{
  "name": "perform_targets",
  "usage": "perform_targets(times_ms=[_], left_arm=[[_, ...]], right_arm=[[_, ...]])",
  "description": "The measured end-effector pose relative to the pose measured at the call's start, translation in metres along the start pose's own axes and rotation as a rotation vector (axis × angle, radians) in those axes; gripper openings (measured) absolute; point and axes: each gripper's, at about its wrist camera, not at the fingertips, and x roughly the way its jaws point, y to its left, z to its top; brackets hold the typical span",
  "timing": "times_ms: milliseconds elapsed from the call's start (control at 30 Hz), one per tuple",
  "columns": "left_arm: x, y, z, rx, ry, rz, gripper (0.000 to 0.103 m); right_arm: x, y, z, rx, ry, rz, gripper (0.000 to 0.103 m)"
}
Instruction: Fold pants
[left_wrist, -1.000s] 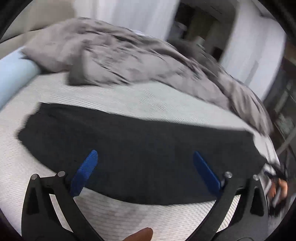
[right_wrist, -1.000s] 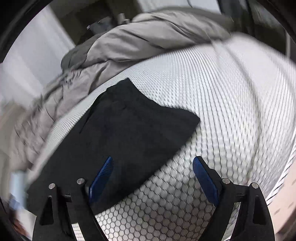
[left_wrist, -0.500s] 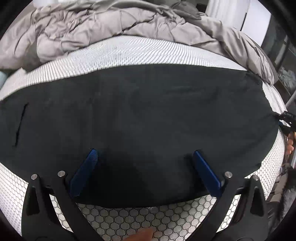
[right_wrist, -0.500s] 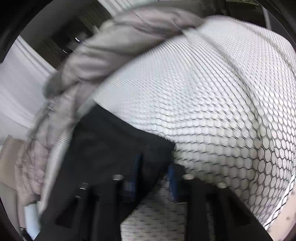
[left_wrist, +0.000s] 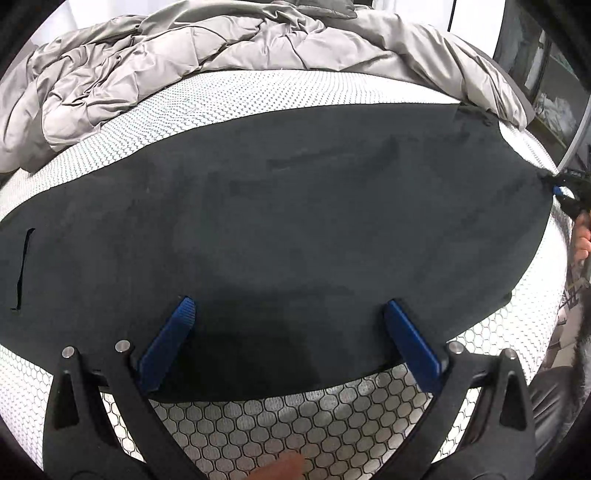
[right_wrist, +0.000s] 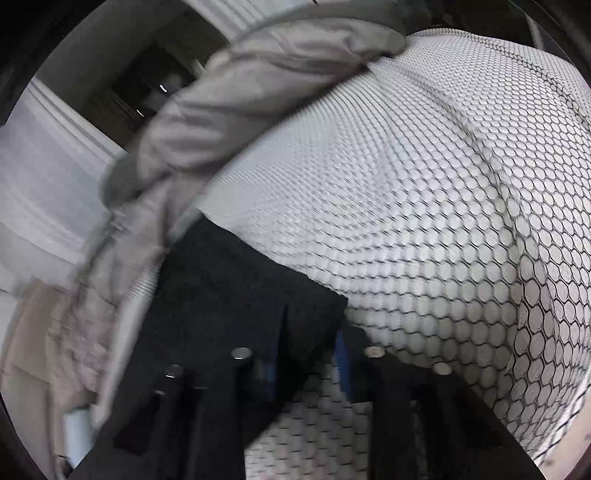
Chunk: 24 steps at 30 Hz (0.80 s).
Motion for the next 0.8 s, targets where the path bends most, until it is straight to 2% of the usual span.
perform_targets(times_ms=[67,100,167,200,267,333,400,467,500,567,667,700,733,767,800], left_arm=[[-0.001,0.001,-0.002,-0.004,-0.001,0.001,0.102],[-0.001,0.002,-0.003,-0.006,-0.002,0.002,0.102],[-0.002,0.000,-0.003,-0.006,-0.002,0.004,0.102],[-0.004,-0.001,-0.002,-0.001,-0.006,0.001,0.102],[-0.007,-0.003,-0.001,0.002,-0.010,-0.009,0.102],[-0.008,-0.005,0.001,0.004,-0.013,-0.025,0.102],[-0.007,-0.010,0.003,0.020,-0.006,-0.029,0.102],[-0.002,-0.013,0.003,0.037,0.009,-0.015,0.102],[0.000,-0.015,0.002,0.042,0.014,-0.011,0.102],[0.007,-0.016,0.000,0.045,0.029,-0.005,0.102],[0.009,-0.016,-0.001,0.049,0.025,-0.004,0.102],[0.009,-0.016,-0.001,0.048,0.024,-0.006,0.102],[0.009,-0.015,-0.002,0.046,0.022,-0.008,0.102],[0.010,-0.015,-0.002,0.045,0.022,-0.008,0.102],[0.010,-0.015,-0.002,0.047,0.020,-0.008,0.102]], right_arm=[[-0.005,0.004,0.000,-0.026,-0.009,-0.028,0.017],[0.003,0.002,-0.002,-0.028,0.017,-0.085,0.017],[0.015,-0.002,-0.007,-0.054,0.069,-0.181,0.027],[0.011,-0.005,-0.008,-0.062,0.059,-0.182,0.028],[-0.001,0.005,-0.002,-0.085,-0.007,-0.186,0.037],[-0.009,0.024,0.011,-0.135,-0.085,-0.166,0.063],[0.003,0.044,0.028,-0.189,-0.064,-0.111,0.069],[0.028,0.072,0.037,-0.294,0.010,-0.067,0.077],[0.045,0.088,0.038,-0.374,0.050,-0.076,0.083],[0.079,0.113,0.041,-0.511,0.091,-0.139,0.084],[0.123,0.125,0.037,-0.608,0.208,-0.185,0.086],[0.131,0.123,0.037,-0.626,0.226,-0.198,0.083],[0.139,0.124,0.035,-0.653,0.242,-0.201,0.066],[0.145,0.129,0.037,-0.664,0.255,-0.193,0.055],[0.147,0.135,0.040,-0.661,0.255,-0.190,0.050]])
